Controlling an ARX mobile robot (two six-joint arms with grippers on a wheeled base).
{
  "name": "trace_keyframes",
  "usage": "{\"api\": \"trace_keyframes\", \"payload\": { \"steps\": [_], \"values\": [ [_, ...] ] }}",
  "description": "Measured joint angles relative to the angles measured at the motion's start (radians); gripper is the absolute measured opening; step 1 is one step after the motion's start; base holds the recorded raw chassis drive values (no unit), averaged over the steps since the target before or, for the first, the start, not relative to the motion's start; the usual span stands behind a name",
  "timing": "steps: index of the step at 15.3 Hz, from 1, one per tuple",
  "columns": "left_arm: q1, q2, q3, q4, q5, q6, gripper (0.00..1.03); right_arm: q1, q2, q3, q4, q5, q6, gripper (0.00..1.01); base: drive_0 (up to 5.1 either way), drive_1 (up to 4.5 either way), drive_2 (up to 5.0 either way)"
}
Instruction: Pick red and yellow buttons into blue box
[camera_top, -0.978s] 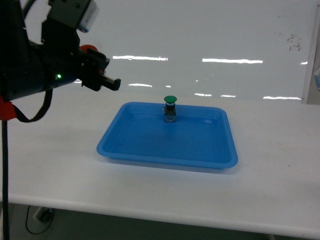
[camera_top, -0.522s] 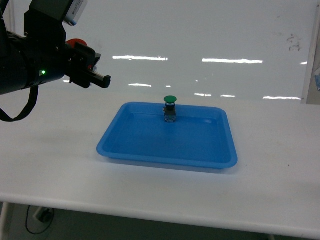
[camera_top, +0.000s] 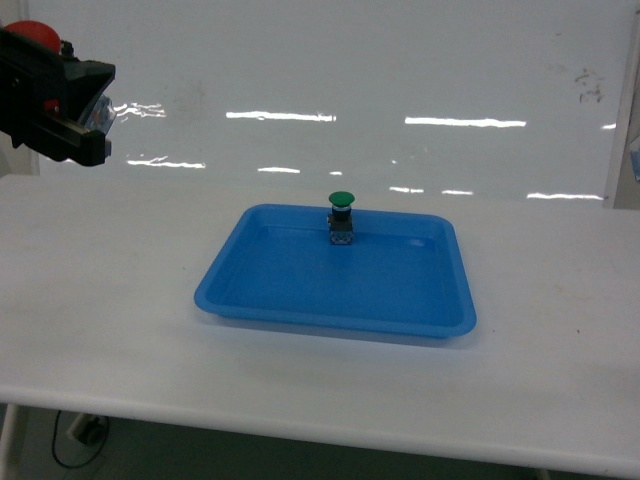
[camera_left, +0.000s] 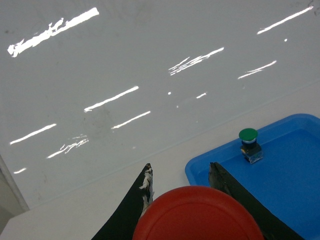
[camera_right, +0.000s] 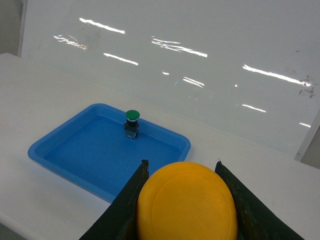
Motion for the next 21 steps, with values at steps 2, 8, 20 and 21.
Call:
{"api": "trace_keyframes", "payload": {
  "steps": [2, 8, 20, 21],
  "values": [
    [0.0, -0.002, -0.02, -0.001, -0.002, 0.0, 0.29, 0.0, 0.0, 0.0, 0.0, 0.0, 0.0, 0.33, 0.0, 0.0, 0.0],
    [-0.016, -0.035, -0.029, -0.005, -0.009, -0.001, 0.29, 0.0, 0.0, 0.0, 0.0, 0.0, 0.0, 0.33, 0.0, 0.0, 0.0],
    [-0.013, -0.187, -0.098, -0.049, 0.02, 0.007, 0.29, 0.0, 0.0, 0.0, 0.0, 0.0, 0.0, 0.33, 0.0, 0.0, 0.0],
    [-0.013, -0.187, -0.098, -0.049, 0.02, 0.007, 0.29, 0.0, 0.0, 0.0, 0.0, 0.0, 0.0, 0.33, 0.0, -4.25, 4.2]
  ]
}}
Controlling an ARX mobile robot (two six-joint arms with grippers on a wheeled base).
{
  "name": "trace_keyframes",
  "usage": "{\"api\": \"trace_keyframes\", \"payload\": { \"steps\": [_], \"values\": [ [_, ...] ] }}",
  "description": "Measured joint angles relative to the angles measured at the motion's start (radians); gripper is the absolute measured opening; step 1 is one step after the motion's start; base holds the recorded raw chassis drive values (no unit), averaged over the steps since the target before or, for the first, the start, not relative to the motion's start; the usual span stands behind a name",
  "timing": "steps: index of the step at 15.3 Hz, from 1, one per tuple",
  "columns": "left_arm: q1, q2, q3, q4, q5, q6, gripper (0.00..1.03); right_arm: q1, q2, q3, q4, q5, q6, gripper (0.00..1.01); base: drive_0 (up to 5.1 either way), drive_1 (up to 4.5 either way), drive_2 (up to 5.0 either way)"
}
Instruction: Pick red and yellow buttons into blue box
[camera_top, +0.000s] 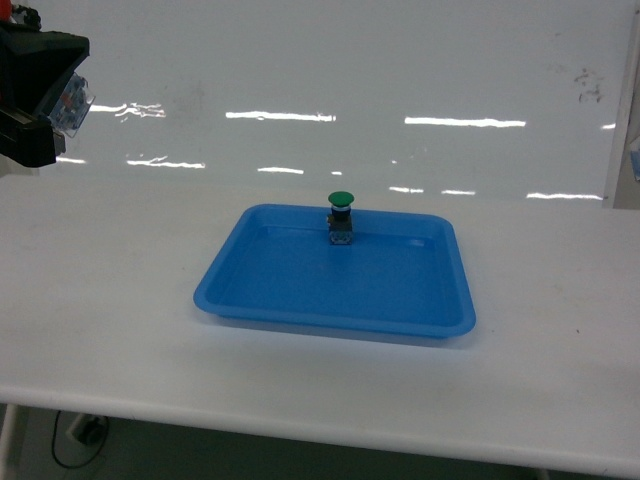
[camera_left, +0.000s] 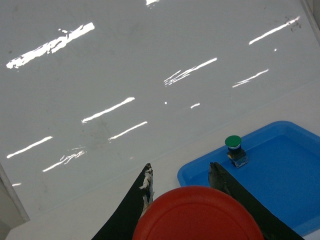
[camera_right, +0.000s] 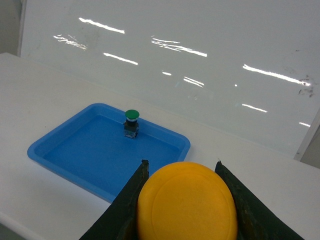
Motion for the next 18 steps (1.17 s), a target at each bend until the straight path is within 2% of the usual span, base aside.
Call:
{"api": "trace_keyframes", "payload": {
  "steps": [6, 14, 18],
  "values": [
    [0.0, 0.002, -0.002, 0.0, 0.0, 0.0, 0.29, 0.0, 0.001, 0.0, 0.0, 0.0, 0.0, 0.33, 0.4, -4.44, 4.0],
    [0.002, 0.002, -0.002, -0.001, -0.004, 0.0, 0.29, 0.0, 0.0, -0.001, 0.0, 0.0, 0.0, 0.33, 3.6, -4.75, 1.2],
    [0.002, 0.001, -0.002, 0.004, -0.003, 0.0, 0.29, 0.0, 0.0, -0.001, 0.003, 0.0, 0.0, 0.33, 4.6, -3.92, -0.2]
  ]
}}
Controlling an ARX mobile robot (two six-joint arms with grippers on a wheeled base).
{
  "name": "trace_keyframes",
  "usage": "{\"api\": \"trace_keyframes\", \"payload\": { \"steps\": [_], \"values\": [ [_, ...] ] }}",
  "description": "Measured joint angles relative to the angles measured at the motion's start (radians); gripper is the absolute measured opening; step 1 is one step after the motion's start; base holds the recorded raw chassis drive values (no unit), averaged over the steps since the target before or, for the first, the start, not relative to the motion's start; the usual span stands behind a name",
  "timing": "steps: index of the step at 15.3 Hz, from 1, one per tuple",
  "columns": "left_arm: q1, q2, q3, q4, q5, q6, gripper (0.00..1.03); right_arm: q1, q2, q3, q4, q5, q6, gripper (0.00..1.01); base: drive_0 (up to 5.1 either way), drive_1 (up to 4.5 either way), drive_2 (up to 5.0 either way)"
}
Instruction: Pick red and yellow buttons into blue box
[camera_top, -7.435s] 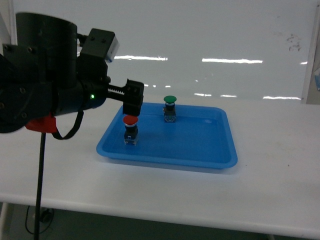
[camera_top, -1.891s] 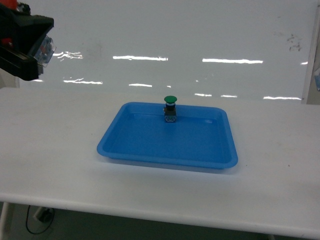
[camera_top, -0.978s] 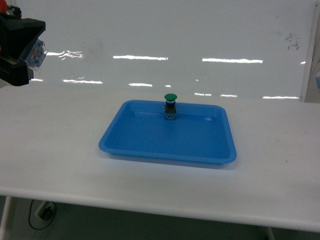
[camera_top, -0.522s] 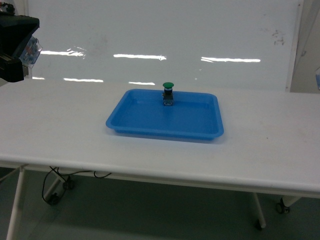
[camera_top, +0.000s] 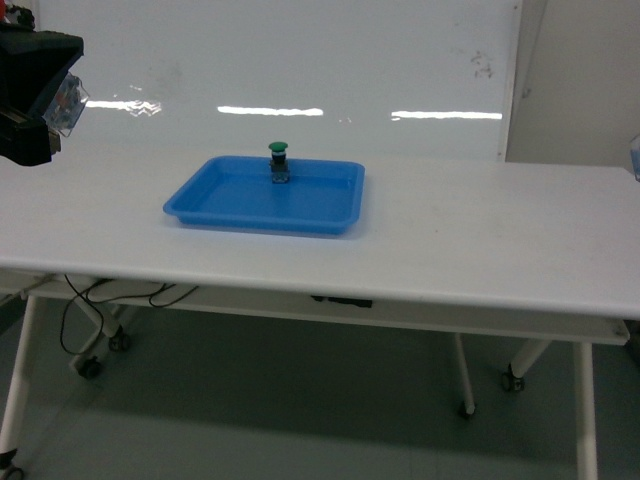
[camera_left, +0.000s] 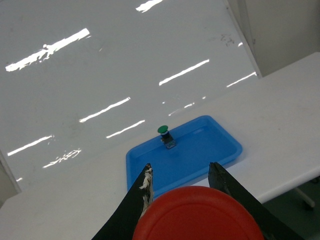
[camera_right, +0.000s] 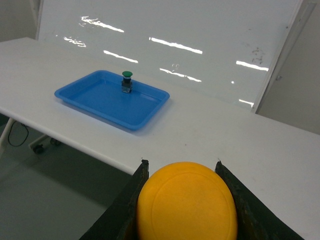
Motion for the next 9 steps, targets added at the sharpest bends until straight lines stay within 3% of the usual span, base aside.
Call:
{"api": "trace_keyframes", "payload": {
  "steps": [4, 9],
  "values": [
    [0.0, -0.001, -0.001, -0.001, 0.001, 0.0, 0.29, 0.0, 0.0, 0.0, -0.002, 0.0, 0.0, 0.33, 4.6, -3.55, -1.0],
    [0.0, -0.001, -0.002, -0.003, 0.003, 0.0, 0.29, 0.0, 0.0, 0.0, -0.002, 0.0, 0.0, 0.33, 4.3, -2.08, -2.1]
  ]
}}
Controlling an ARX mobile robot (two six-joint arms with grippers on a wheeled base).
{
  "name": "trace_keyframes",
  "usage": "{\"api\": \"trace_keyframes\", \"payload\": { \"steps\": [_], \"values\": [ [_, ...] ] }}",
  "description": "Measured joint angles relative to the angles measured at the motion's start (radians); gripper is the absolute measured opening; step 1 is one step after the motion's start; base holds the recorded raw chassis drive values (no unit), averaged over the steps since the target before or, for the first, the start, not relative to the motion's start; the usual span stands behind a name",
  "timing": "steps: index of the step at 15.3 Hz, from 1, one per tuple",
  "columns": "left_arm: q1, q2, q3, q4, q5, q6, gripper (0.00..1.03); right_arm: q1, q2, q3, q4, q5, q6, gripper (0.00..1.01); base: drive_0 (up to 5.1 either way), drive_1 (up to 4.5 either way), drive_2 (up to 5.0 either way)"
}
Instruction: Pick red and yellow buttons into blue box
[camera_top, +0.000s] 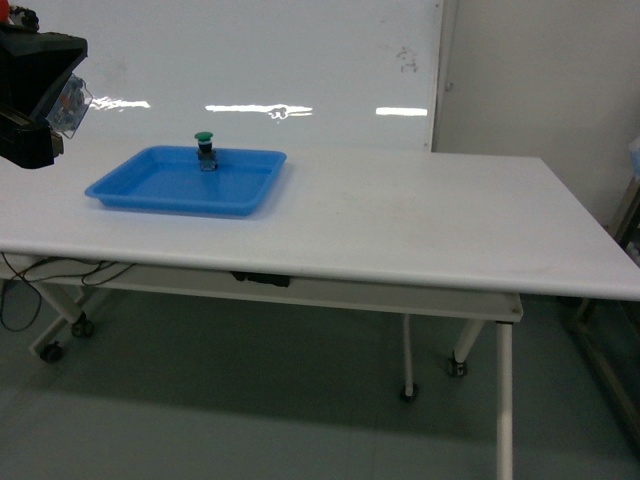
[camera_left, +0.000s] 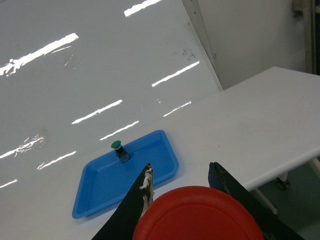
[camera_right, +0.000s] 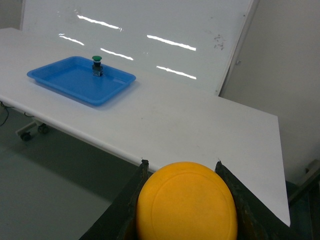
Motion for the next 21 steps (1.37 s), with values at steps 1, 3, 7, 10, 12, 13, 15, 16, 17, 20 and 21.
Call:
{"api": "trace_keyframes", "payload": {
  "steps": [1, 3, 7, 10, 12, 13, 15, 16, 17, 20, 21],
  "values": [
    [0.0, 0.0, 0.0, 0.0, 0.0, 0.0, 0.29, 0.0, 0.0, 0.0, 0.0, 0.0, 0.0, 0.33, 4.3, -2.16, -2.2],
    [0.0, 0.0, 0.0, -0.002, 0.0, 0.0, 0.29, 0.0, 0.0, 0.0, -0.002, 0.0, 0.0, 0.33, 4.5, -2.27, -2.3],
    [0.0, 0.0, 0.0, 0.002, 0.0, 0.0, 0.29, 0.0, 0.0, 0.0, -0.001, 0.0, 0.0, 0.33, 4.8, -3.43, -1.4],
    [0.0, 0.0, 0.0, 0.0, -0.001, 0.0, 0.29, 0.0, 0.0, 0.0, -0.002, 0.0, 0.0, 0.33, 4.9, -3.45, -1.2],
    [0.0, 0.0, 0.0, -0.001, 0.0, 0.0, 0.29, 0.0, 0.0, 0.0, -0.002, -0.001, 0.0, 0.33, 4.9, -3.44, -1.2],
    [0.0, 0.0, 0.0, 0.0, 0.0, 0.0, 0.29, 0.0, 0.0, 0.0, -0.002, 0.0, 0.0, 0.33, 4.8, -3.52, -1.3],
    [0.0, 0.0, 0.0, -0.005, -0.001, 0.0, 0.29, 0.0, 0.0, 0.0, -0.002, 0.0, 0.0, 0.33, 4.8, -3.34, -1.3],
    [0.0, 0.0, 0.0, 0.0, -0.002, 0.0, 0.29, 0.0, 0.0, 0.0, -0.002, 0.0, 0.0, 0.33, 4.7, -2.21, -2.2],
    [0.0, 0.0, 0.0, 0.0, -0.002, 0.0, 0.29, 0.0, 0.0, 0.0, 0.0, 0.0, 0.0, 0.33, 4.6, -2.18, -2.2],
    [0.0, 0.0, 0.0, -0.001, -0.002, 0.0, 0.29, 0.0, 0.0, 0.0, 0.0, 0.0, 0.0, 0.33, 4.6, -2.23, -2.2],
    [0.0, 0.0, 0.0, -0.001, -0.002, 0.0, 0.29, 0.0, 0.0, 0.0, -0.002, 0.0, 0.0, 0.33, 4.5, -2.27, -2.3]
  ]
}}
